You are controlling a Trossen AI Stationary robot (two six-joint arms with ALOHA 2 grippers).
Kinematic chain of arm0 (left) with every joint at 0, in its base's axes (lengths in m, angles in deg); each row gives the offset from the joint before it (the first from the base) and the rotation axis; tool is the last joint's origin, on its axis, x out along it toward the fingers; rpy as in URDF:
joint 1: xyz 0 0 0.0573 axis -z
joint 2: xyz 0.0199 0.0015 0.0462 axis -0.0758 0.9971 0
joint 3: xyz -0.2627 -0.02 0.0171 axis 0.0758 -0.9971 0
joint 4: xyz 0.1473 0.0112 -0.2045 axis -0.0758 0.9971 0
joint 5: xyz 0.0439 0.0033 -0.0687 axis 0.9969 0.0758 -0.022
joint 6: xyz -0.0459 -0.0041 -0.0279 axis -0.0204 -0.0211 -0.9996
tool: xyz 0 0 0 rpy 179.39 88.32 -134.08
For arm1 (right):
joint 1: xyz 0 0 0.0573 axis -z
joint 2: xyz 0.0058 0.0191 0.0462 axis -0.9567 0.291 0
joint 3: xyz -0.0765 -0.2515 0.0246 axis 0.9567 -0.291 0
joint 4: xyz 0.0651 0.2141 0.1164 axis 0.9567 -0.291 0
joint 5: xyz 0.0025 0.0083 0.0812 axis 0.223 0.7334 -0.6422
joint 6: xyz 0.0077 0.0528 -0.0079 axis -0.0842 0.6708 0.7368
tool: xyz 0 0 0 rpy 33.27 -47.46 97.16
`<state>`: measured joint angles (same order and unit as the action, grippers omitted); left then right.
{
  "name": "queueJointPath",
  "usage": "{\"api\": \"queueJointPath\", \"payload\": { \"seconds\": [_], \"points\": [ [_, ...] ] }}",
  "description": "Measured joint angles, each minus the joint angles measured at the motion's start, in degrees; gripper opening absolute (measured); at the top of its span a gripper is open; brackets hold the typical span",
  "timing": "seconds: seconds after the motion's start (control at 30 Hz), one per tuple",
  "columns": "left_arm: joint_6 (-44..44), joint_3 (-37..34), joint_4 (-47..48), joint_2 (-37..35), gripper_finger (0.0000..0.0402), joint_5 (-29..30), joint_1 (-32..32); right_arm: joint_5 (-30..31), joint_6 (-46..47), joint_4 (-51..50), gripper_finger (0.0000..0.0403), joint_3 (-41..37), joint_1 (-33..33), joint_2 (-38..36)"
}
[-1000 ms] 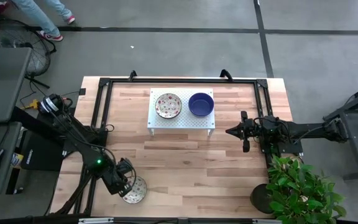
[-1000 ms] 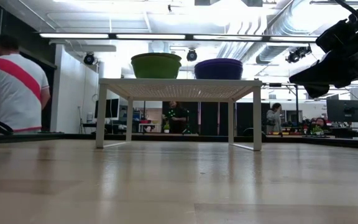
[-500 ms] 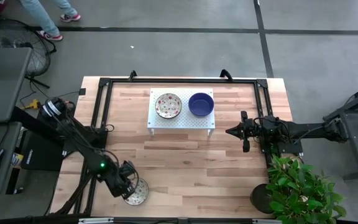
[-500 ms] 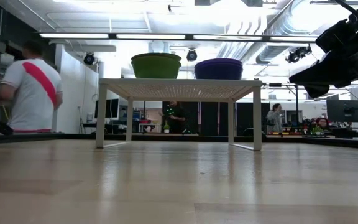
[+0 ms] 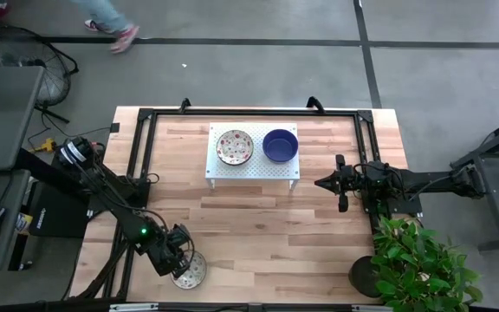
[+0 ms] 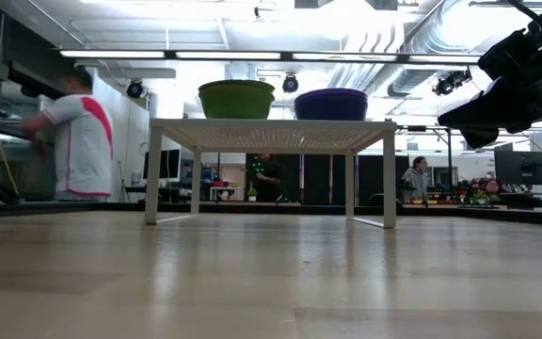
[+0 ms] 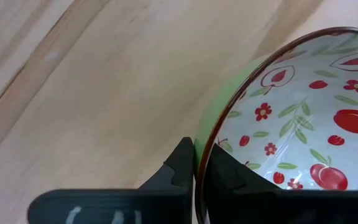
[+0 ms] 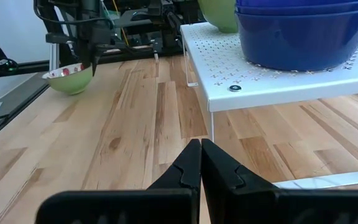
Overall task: Pick & Place Mini bowls
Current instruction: Stack the white patterned bowl on top of the white patterned bowls on the shelf
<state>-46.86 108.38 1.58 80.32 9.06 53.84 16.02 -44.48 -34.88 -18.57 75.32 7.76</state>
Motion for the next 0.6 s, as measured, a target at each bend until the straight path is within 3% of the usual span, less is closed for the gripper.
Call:
{"api": "queueJointPath", "payload": {
  "seconds": [0.33,0.6],
  "points": [
    [-0.8,0.07,-2.18,-2.16,0.0007,3.27,-1.12,0.0,0.02,0.0,0.0,-0.01,-0.02,0.01],
    [11.04,7.16,9.44,-6.15,0.0006,2.04,-9.04,0.0,0.0,0.0,0.0,0.0,0.0,0.02]
  ]
}}
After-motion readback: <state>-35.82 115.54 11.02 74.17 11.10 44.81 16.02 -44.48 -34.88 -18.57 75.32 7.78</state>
